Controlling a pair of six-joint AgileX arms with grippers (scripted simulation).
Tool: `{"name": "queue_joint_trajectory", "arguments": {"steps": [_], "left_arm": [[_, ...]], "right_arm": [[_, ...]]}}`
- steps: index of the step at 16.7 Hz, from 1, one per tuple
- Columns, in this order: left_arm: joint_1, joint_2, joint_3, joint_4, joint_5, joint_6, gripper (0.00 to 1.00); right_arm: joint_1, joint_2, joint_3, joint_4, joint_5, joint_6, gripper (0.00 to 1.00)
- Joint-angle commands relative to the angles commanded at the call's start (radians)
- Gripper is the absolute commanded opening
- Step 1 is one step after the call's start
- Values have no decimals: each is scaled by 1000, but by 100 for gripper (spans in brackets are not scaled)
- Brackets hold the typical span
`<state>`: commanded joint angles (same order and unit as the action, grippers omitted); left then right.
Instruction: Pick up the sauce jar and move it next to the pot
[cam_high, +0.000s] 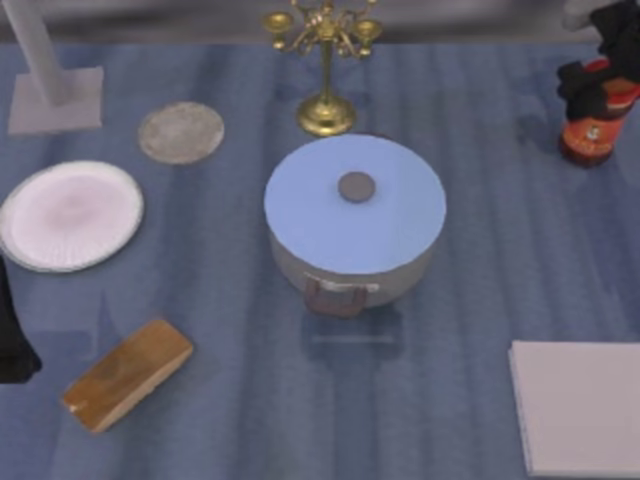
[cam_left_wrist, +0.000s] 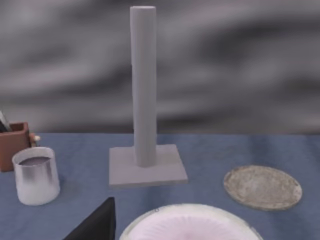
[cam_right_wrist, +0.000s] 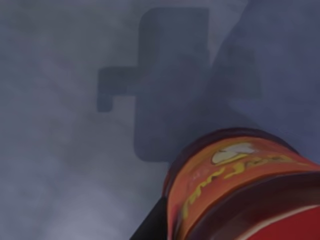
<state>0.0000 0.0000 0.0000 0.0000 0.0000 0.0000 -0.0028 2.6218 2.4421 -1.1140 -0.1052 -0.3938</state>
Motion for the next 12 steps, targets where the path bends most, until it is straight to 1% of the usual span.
{"name": "queue_joint_trajectory", "arguments": {"steps": [3, 4, 12], "left_arm": [[0, 0, 0, 0, 0, 0, 100], [0, 0, 0, 0, 0, 0, 100], [0, 0, 0, 0, 0, 0, 100]], "right_arm": [[0, 0, 0, 0, 0, 0, 2], [0, 0, 0, 0, 0, 0, 0], [-4, -1, 0, 0, 0, 2, 0]]}}
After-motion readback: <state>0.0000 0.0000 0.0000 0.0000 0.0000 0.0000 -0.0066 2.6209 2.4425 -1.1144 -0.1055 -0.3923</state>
